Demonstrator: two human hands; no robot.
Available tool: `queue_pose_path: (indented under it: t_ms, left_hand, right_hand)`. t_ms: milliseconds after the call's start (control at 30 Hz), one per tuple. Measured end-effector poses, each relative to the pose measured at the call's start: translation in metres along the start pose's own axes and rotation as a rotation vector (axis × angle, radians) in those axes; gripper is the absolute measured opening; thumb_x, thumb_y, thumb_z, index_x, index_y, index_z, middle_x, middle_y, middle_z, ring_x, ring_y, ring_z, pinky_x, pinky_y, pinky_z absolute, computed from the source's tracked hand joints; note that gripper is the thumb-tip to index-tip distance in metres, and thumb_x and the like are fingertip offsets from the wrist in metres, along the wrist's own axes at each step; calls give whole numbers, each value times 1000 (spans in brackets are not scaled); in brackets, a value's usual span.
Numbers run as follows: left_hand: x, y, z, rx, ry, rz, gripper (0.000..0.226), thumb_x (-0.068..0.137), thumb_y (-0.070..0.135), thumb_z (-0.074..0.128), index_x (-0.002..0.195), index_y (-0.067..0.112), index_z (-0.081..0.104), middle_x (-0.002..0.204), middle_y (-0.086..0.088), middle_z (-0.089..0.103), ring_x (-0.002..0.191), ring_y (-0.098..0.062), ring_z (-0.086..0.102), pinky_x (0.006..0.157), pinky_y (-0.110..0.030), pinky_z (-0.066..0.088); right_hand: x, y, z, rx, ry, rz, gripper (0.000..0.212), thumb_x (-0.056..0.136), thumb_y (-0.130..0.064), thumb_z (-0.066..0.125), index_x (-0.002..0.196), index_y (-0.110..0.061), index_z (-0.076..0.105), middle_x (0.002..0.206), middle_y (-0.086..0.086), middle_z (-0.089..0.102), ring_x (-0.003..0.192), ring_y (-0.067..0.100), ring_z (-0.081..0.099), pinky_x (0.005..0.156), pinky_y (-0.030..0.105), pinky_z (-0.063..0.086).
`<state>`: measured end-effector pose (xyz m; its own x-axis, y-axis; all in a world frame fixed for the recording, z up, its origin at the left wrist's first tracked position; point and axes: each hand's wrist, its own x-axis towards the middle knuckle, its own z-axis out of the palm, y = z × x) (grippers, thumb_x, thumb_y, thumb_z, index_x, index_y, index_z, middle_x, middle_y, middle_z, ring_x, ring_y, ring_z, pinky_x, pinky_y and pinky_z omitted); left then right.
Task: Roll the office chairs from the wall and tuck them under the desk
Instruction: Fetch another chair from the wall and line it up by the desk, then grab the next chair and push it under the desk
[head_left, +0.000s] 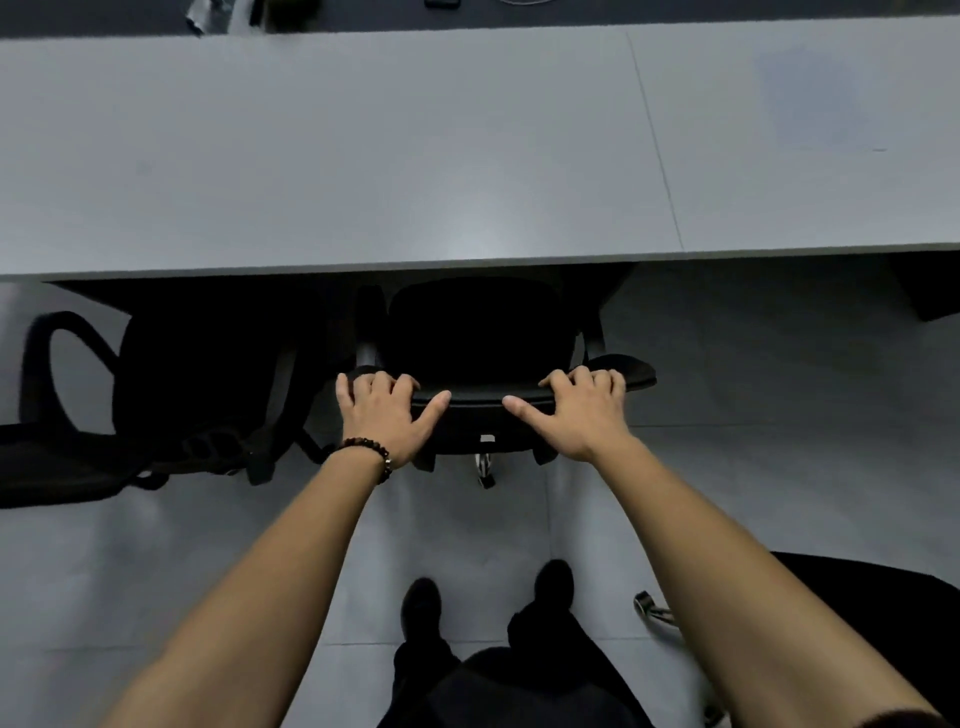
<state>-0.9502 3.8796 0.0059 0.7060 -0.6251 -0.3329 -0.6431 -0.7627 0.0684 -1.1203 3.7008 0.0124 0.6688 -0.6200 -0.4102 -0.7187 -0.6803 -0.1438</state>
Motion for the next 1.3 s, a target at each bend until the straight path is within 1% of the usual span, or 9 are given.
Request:
queue_pose_path:
  t_ms: [333, 533, 733, 800, 867, 967, 1033, 1133, 1300]
  left_hand:
    - [-11, 0, 7, -64, 8, 28, 79, 79, 78, 9, 116, 26, 56, 115, -4, 55, 123, -29, 39, 115, -52, 5]
    - [-29, -1, 15, -50, 44, 70, 76, 82, 76, 11, 113, 26, 58, 110, -2, 56, 120, -27, 42, 115, -53, 6]
    - [-25, -4, 8, -48, 16, 70, 71, 85, 73, 16, 120, 26, 56, 119, -3, 57, 125, -26, 40, 115, -52, 4]
    - [-32, -7, 2, -160, 17, 95, 56, 91, 63, 30, 124, 25, 56, 123, -1, 57, 127, -23, 41, 116, -49, 4]
    - [-43, -11, -11, -354, 53, 120, 44, 92, 48, 45, 125, 21, 55, 124, -1, 58, 122, -21, 48, 115, -47, 19]
    - [-80, -20, -38, -671, 130, 62, 42, 92, 39, 54, 128, 19, 52, 122, 0, 55, 106, -14, 55, 95, -35, 44]
    - [-114, -33, -45, -816, 146, 28, 40, 91, 36, 57, 128, 20, 52, 122, 1, 55, 108, -12, 54, 92, -30, 43]
    - [-171, -54, -42, -973, 109, -44, 40, 91, 32, 58, 129, 21, 50, 121, 3, 56, 111, -12, 53, 93, -28, 41]
    - [-236, -72, -18, -1125, 29, -46, 36, 89, 19, 61, 125, 20, 53, 113, 2, 62, 104, -6, 56, 90, -28, 45]
  right_hand:
    - [-9, 31, 8, 87, 66, -148, 77, 84, -80, 14, 135, -36, 52, 130, -2, 54, 128, 21, 39, 110, 40, 10]
    - [-27, 31, 20, 83, 47, -124, 78, 84, -80, 13, 133, -35, 53, 134, -2, 50, 134, 22, 32, 117, 45, 1]
    - [-31, 24, 14, 92, 34, -98, 73, 88, -77, 19, 136, -33, 50, 135, 1, 50, 135, 23, 32, 118, 45, 1]
    - [-37, 23, 9, 137, 11, -75, 70, 89, -75, 25, 138, -31, 49, 139, 1, 50, 138, 22, 31, 119, 45, 1]
    - [-44, 24, -1, 202, -24, -44, 65, 92, -67, 36, 142, -27, 45, 143, 2, 48, 140, 22, 32, 120, 45, 5]
    - [-71, 25, -18, 360, 3, -3, 59, 95, -53, 49, 145, -23, 40, 144, 3, 48, 135, 22, 40, 113, 43, 30]
    - [-104, 22, -18, 558, 64, 58, 56, 95, -47, 53, 144, -23, 42, 141, 2, 50, 130, 19, 46, 105, 38, 40]
    - [-176, 13, 5, 849, 191, 148, 49, 94, -45, 58, 139, -29, 46, 135, -5, 52, 124, 12, 51, 102, 34, 44]
    - [-318, -4, 68, 1033, 340, 407, 50, 90, -34, 66, 135, -37, 45, 133, -12, 49, 120, -1, 50, 101, 29, 44]
